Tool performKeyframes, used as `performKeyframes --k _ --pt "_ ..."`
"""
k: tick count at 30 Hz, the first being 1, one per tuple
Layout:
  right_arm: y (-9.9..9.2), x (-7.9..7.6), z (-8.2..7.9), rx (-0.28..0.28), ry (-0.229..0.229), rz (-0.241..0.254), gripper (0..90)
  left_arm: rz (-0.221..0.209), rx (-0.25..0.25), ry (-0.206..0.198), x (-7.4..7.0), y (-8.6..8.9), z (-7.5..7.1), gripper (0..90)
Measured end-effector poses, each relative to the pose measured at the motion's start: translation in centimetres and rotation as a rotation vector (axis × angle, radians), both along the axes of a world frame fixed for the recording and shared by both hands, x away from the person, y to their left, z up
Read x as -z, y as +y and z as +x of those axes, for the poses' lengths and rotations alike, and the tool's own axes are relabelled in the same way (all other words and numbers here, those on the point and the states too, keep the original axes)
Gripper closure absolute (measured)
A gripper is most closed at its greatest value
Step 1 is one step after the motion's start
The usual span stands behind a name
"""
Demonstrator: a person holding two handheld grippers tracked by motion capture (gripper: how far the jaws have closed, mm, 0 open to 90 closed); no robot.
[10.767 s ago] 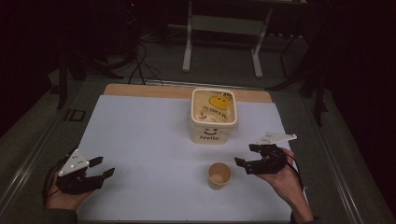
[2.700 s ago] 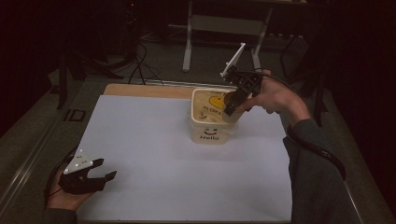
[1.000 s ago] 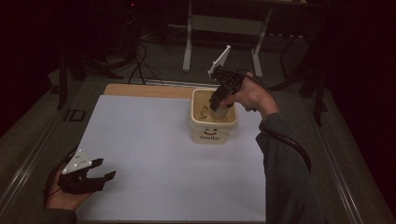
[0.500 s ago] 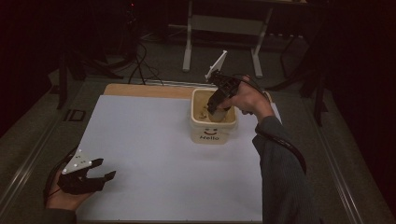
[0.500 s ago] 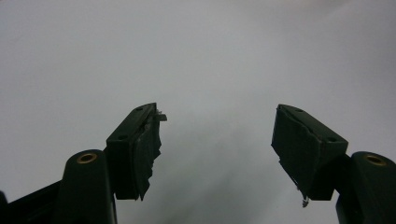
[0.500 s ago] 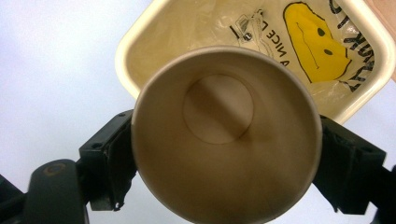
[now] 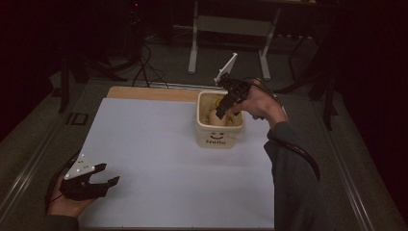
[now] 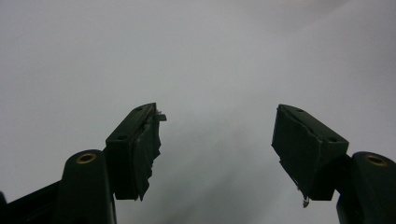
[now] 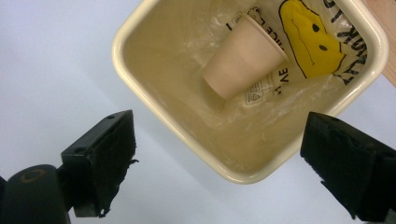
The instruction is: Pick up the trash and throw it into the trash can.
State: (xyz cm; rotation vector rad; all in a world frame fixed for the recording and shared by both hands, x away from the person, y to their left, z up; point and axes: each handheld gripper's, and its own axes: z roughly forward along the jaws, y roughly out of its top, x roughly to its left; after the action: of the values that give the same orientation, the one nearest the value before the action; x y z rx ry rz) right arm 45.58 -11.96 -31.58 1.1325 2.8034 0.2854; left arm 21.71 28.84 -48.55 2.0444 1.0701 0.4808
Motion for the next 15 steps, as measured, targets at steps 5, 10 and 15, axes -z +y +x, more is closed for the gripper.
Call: performKeyframes --k 5,10,15 --pt "-0.5 -0.1 -0.3 -0.007 -0.002 0.000 9.7 0.001 -0.001 0.001 0.0 0.0 0.0 32.2" --pt "-0.9 -0.4 -0.7 -0.019 -0.015 0.001 9.8 0.001 -0.001 0.001 0.0 0.0 0.0 32.2" --pt "-1.5 -0.8 -1.1 -0.035 -0.028 0.016 9.8 0.001 -0.002 0.001 0.0 0.0 0.0 32.1"
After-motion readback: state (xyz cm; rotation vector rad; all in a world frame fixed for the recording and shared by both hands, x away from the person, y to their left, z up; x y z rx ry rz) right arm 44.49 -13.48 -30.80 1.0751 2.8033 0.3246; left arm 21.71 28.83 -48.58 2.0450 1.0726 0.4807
